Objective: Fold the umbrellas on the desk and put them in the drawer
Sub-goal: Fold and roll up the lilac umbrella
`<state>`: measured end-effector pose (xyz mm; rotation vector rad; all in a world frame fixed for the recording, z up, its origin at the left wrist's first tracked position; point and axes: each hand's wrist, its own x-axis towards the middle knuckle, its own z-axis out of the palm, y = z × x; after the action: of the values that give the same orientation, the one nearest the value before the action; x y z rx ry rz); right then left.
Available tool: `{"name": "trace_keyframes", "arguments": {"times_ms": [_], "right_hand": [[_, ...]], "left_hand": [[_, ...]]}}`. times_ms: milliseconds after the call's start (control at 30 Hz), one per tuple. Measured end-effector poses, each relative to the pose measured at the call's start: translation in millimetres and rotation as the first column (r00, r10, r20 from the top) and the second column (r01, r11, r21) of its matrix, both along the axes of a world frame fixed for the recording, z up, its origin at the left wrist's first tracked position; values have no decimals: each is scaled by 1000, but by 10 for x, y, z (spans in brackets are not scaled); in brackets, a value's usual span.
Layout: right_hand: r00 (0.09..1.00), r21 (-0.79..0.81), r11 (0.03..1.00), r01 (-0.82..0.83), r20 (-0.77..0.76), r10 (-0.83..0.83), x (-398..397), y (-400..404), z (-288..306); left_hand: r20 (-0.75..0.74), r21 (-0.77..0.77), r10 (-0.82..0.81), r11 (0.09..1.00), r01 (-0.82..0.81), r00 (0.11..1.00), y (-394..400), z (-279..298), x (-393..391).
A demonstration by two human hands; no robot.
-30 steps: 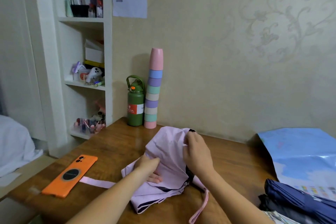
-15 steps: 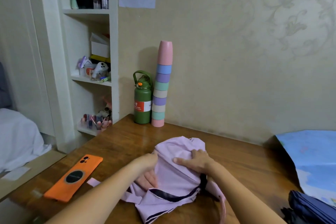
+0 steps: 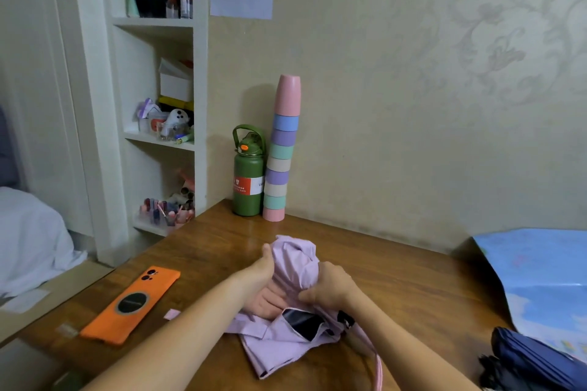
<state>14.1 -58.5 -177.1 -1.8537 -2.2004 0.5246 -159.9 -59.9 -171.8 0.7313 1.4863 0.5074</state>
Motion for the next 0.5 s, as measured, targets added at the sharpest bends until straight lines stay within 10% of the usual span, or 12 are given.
{"name": "trace_keyframes", "arguments": {"times_ms": [167, 367, 500], "right_hand": [[970, 130, 971, -201, -110, 216, 133, -156, 202], [903, 84, 900, -427, 79, 421, 171, -407, 16], [893, 172, 906, -386, 319, 319, 96, -397, 9]], "left_hand": [[596, -108, 233, 971, -211, 769, -176, 378, -198], [158, 274, -218, 947, 170, 963, -149, 348, -336], [-142, 546, -177, 807, 226, 974, -93, 167, -229]]}}
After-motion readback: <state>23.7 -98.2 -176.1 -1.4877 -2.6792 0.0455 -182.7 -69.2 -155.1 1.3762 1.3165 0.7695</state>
